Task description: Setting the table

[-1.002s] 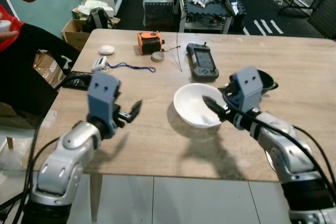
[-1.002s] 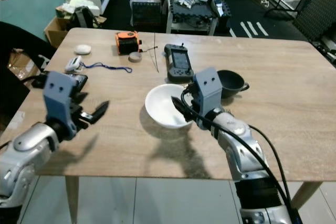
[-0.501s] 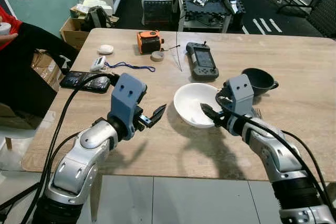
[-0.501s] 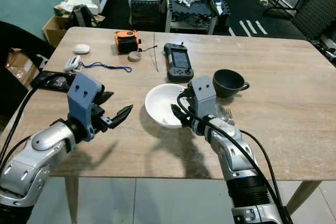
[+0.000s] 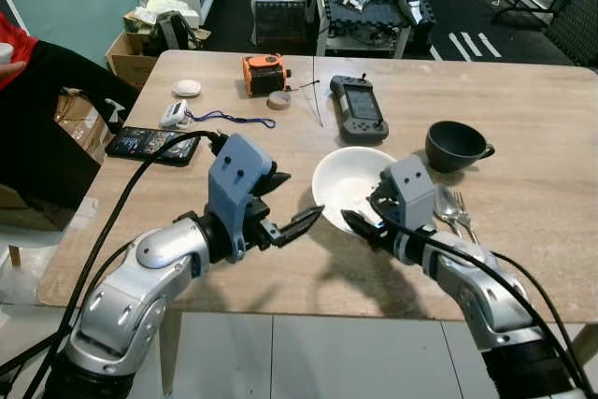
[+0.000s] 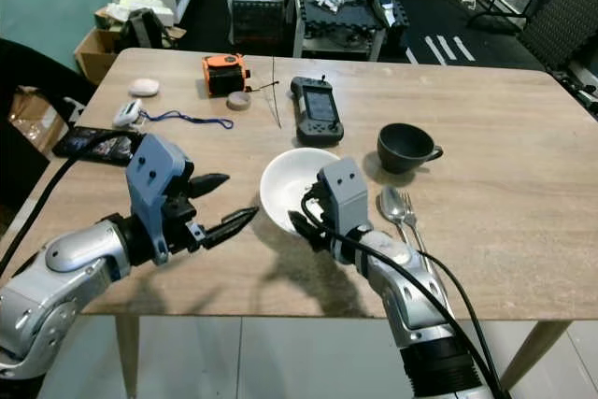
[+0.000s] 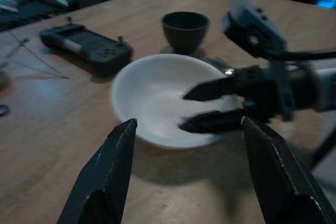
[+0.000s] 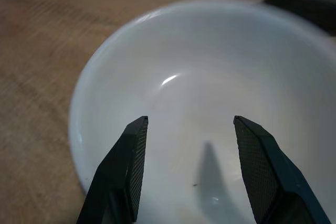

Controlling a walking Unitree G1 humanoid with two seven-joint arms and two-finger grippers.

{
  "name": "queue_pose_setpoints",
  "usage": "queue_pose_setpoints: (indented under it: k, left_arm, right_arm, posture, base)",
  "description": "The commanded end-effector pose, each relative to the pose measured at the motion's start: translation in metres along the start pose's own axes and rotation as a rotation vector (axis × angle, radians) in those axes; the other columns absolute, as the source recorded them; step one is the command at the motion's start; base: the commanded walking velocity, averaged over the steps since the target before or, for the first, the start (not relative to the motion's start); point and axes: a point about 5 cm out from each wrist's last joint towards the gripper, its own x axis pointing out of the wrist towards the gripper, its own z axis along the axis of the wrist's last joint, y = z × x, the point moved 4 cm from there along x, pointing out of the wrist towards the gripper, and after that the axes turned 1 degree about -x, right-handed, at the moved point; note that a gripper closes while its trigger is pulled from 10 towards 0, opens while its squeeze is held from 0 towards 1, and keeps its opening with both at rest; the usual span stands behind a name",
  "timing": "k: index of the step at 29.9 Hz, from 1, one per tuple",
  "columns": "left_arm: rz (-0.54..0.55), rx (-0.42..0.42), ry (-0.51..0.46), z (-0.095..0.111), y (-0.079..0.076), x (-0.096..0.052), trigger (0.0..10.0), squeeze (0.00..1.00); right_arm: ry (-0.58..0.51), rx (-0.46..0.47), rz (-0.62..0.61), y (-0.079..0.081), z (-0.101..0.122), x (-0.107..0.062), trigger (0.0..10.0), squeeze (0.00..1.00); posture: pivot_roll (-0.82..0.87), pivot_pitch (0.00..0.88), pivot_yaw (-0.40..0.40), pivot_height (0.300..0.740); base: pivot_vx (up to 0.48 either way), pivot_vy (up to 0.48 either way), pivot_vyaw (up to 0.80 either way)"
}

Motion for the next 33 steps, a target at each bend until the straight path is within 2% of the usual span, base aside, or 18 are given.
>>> queue_pose_setpoints:
  k: [1, 2, 4, 6, 9, 15, 17, 19, 22, 24, 27, 29, 33]
  left_arm:
    - [-0.048, -0.019, 0.028, 0.002, -0.001, -0.019, 10.0, 0.0]
    - [-0.048, -0.019, 0.028, 0.002, -0.001, -0.019, 10.0, 0.0]
    - [-0.068, 0.014, 0.069, 0.003, 0.004, -0.038, 10.0, 0.0]
    - [-0.068, 0.028, 0.087, 0.006, 0.01, -0.048, 10.0, 0.0]
    - [-0.072, 0.036, 0.103, 0.007, 0.013, -0.054, 10.0, 0.0]
    - [-0.104, 0.026, 0.119, 0.002, 0.004, -0.056, 10.0, 0.0]
    - [-0.126, 0.007, 0.115, 0.002, -0.001, -0.055, 10.0, 0.0]
    - [-0.132, 0.006, 0.114, 0.003, -0.002, -0.055, 10.0, 0.0]
    - [-0.141, 0.006, 0.116, 0.003, -0.002, -0.054, 10.0, 0.0]
    - [-0.142, 0.006, 0.117, 0.002, -0.002, -0.054, 10.0, 0.0]
    - [-0.144, 0.007, 0.119, 0.002, -0.003, -0.054, 10.0, 0.0]
    - [-0.142, 0.005, 0.12, 0.002, -0.003, -0.053, 10.0, 0.0]
    - [-0.14, 0.004, 0.12, 0.001, -0.004, -0.053, 10.0, 0.0]
  right_arm:
    - [-0.021, 0.016, -0.033, -0.006, 0.001, -0.003, 10.0, 0.0]
    - [-0.021, 0.016, -0.033, -0.006, 0.001, -0.003, 10.0, 0.0]
    - [-0.065, 0.017, -0.052, -0.009, 0.009, -0.004, 10.0, 0.0]
    - [-0.092, 0.023, -0.08, -0.015, 0.015, -0.005, 10.0, 0.0]
    - [-0.079, 0.015, -0.105, -0.023, 0.016, -0.007, 10.0, 0.0]
    - [0.009, -0.008, -0.12, -0.045, 0.007, -0.019, 10.0, 0.0]
    - [0.007, 0.002, -0.147, -0.058, 0.006, -0.028, 10.0, 0.0]
    - [-0.005, 0.004, -0.165, -0.064, 0.007, -0.032, 10.0, 0.0]
    - [0.013, -0.031, -0.22, -0.081, 0.009, -0.041, 10.0, 0.0]
    - [0.023, -0.036, -0.229, -0.085, 0.008, -0.043, 10.0, 0.0]
    - [0.044, -0.02, -0.176, -0.083, 0.005, -0.049, 10.0, 0.0]
    - [0.015, 0.114, -0.088, -0.068, 0.007, -0.05, 10.0, 0.0]
    - [0.011, 0.184, -0.044, -0.059, 0.007, -0.051, 10.0, 0.0]
  posture:
    - [0.08, 0.177, 0.066, 0.74]
    - [0.08, 0.177, 0.066, 0.74]
    - [0.09, 0.178, 0.065, 0.74]
    - [0.1, 0.176, 0.061, 0.74]
    - [0.11, 0.173, 0.058, 0.74]
    - [0.1, 0.17, 0.055, 0.74]
    - [0.09, 0.168, 0.055, 0.74]
    - [0.09, 0.168, 0.054, 0.74]
    - [0.09, 0.165, 0.058, 0.74]
    - [0.09, 0.165, 0.058, 0.74]
    - [0.09, 0.165, 0.059, 0.74]
    - [0.09, 0.165, 0.053, 0.74]
    - [0.08, 0.166, 0.053, 0.74]
  base:
    - [0.0, 0.0, 0.0]
    - [0.0, 0.0, 0.0]
    - [0.0, 0.0, 0.0]
    - [0.0, 0.0, 0.0]
    - [0.0, 0.0, 0.0]
    - [0.0, 0.0, 0.0]
    - [0.0, 0.0, 0.0]
    - [0.0, 0.0, 0.0]
    - [0.0, 0.0, 0.0]
    - [0.0, 0.0, 0.0]
    - [0.0, 0.0, 0.0]
    - [0.0, 0.0, 0.0]
    - [0.0, 0.0, 0.0]
